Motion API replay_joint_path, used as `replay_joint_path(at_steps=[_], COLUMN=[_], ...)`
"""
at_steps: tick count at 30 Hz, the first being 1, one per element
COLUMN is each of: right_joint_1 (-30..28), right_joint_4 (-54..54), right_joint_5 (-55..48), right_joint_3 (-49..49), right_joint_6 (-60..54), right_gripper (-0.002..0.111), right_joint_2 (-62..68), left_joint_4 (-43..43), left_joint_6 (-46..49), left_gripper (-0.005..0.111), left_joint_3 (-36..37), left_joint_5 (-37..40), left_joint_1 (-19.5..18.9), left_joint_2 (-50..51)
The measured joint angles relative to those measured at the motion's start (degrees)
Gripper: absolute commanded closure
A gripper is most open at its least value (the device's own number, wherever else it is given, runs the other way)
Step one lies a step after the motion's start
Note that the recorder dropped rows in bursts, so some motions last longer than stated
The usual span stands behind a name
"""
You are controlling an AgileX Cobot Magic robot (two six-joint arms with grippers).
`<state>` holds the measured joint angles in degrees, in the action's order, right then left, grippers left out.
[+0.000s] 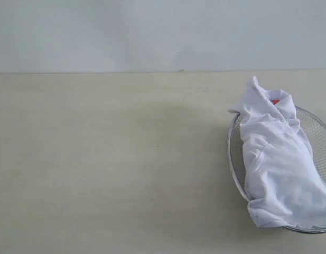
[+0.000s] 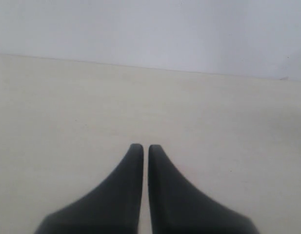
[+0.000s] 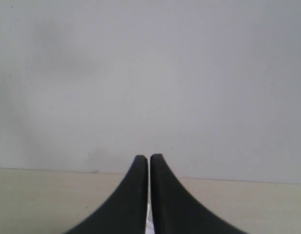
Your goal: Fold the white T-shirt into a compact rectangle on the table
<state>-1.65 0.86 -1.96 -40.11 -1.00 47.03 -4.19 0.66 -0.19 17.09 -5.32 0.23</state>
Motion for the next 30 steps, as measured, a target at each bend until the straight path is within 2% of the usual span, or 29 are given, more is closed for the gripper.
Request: replay_joint_path(at_steps=[4, 14, 19, 21, 23, 25, 30], right_joint_1=[0.0, 0.0, 0.0, 0.0, 0.0, 0.03, 0.03], right_joint_4=[0.0, 0.14, 1.49, 3.91, 5.77, 6.46, 6.95], right_joint_5=[-12.66, -59.86, -66.81, -67.33, -67.58, -67.72, -67.72], right_joint_3=[-9.29, -37.55, -44.55, -45.05, -45.05, -45.05, -45.05], right_joint_6=[-1.2, -3.11, -3.24, -4.05, -5.73, -6.52, -5.97], right_gripper=[0.109, 0.109, 0.108, 0.103, 0.092, 0.075, 0.005], right_joint_2=[6.32, 29.18, 37.74, 40.61, 43.49, 46.3, 49.9], left_joint_4=[0.0, 0.0, 0.0, 0.0, 0.0, 0.0, 0.0], left_joint_6=[0.0, 0.0, 0.0, 0.0, 0.0, 0.0, 0.0], left_gripper=[0.102, 0.102, 0.102, 0.102, 0.102, 0.102, 0.102], left_joint_3=[0.0, 0.0, 0.0, 0.0, 0.0, 0.0, 0.0], left_joint_5=[0.0, 0.0, 0.0, 0.0, 0.0, 0.0, 0.0], left_joint_1=[0.0, 0.0, 0.0, 0.0, 0.0, 0.0, 0.0], left_joint_2=[0.0, 0.0, 0.0, 0.0, 0.0, 0.0, 0.0])
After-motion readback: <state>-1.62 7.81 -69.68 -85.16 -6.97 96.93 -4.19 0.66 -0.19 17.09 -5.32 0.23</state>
